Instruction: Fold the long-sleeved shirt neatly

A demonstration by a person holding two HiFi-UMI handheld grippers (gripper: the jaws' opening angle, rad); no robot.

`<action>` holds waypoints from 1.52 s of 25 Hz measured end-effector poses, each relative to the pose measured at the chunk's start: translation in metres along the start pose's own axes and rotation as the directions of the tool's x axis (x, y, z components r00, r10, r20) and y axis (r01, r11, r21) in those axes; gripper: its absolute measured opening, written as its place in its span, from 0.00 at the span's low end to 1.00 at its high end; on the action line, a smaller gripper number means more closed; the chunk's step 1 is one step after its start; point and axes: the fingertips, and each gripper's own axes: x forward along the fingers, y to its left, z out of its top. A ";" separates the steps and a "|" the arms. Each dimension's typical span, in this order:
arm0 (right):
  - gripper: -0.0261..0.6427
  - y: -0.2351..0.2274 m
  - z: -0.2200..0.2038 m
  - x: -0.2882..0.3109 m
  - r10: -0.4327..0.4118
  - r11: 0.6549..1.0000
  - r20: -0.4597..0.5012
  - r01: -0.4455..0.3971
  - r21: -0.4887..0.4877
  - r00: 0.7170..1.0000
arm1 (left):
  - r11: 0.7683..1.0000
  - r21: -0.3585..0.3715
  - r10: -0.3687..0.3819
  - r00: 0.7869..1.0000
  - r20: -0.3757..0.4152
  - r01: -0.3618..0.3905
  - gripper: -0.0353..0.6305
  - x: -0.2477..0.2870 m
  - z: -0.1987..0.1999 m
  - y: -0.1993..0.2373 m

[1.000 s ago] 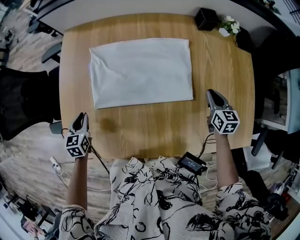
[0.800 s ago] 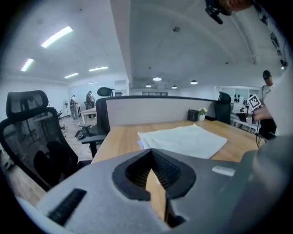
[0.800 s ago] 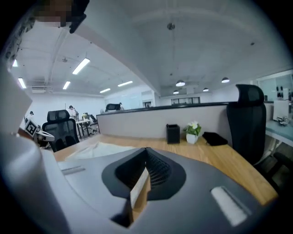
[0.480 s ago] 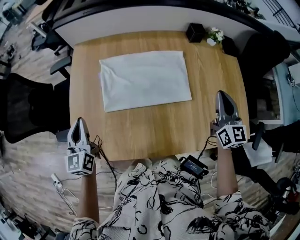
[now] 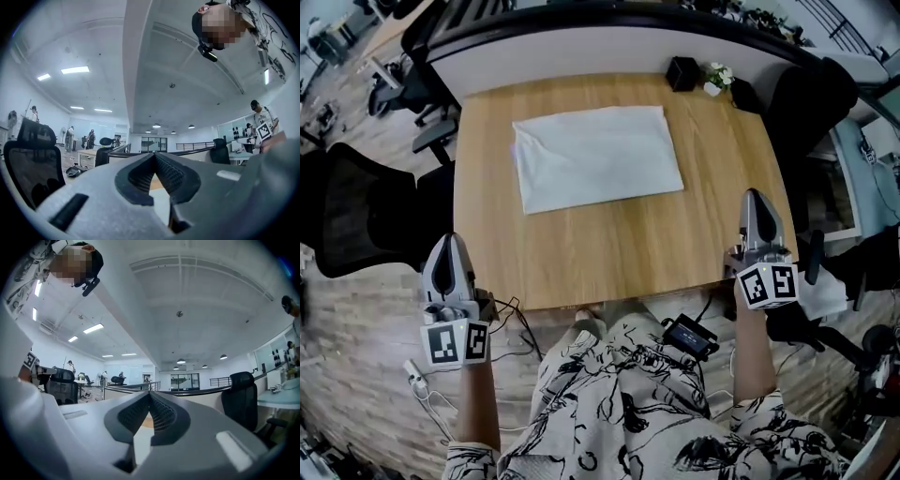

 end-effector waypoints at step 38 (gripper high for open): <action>0.05 -0.033 0.027 -0.118 -0.021 1.000 0.006 0.021 0.001 1.000 | 0.978 0.059 0.201 0.979 -0.028 -0.199 0.06 -0.122 0.006 -0.023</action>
